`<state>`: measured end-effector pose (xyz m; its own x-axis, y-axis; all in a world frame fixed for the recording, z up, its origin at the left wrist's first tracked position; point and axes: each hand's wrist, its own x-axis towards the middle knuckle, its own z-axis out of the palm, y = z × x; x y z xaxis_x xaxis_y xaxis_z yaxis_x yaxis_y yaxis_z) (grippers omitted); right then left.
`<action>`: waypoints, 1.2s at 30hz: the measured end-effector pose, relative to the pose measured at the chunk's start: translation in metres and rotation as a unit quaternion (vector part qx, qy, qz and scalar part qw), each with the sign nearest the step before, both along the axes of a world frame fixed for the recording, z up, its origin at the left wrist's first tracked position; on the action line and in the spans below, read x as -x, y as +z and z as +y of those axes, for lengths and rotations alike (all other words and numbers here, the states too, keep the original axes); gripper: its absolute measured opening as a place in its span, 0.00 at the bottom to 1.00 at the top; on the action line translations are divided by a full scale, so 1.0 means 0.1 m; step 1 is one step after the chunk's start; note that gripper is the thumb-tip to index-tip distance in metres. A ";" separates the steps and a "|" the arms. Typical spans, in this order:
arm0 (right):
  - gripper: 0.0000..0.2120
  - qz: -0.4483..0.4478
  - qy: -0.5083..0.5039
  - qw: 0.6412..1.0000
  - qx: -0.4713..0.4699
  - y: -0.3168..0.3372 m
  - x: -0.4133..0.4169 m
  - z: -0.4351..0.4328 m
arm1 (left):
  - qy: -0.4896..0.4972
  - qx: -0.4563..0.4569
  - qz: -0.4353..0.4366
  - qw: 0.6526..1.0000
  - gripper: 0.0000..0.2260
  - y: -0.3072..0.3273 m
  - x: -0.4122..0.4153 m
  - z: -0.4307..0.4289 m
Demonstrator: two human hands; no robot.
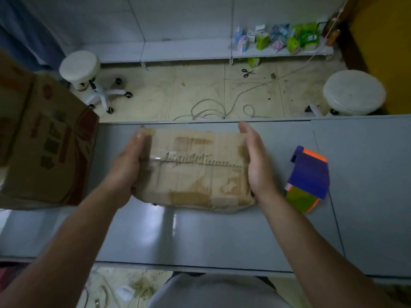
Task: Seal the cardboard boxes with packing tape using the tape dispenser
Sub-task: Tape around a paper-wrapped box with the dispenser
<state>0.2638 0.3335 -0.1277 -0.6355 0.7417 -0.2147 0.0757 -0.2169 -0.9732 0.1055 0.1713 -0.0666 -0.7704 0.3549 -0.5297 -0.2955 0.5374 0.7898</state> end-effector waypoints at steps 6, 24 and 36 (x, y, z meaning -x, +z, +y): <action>0.38 0.042 0.003 0.996 0.076 -0.01 -0.06 -0.04 | -0.026 -0.048 -0.024 0.998 0.25 -0.11 0.10 -0.12; 0.39 -0.171 0.133 0.964 -0.157 0.49 -0.23 -0.21 | -0.198 -0.143 0.026 0.969 0.38 -0.21 0.14 -0.39; 0.39 -0.213 0.118 0.955 -0.168 0.48 -0.15 -0.29 | -0.174 -0.074 0.095 0.977 0.28 -0.23 0.19 -0.33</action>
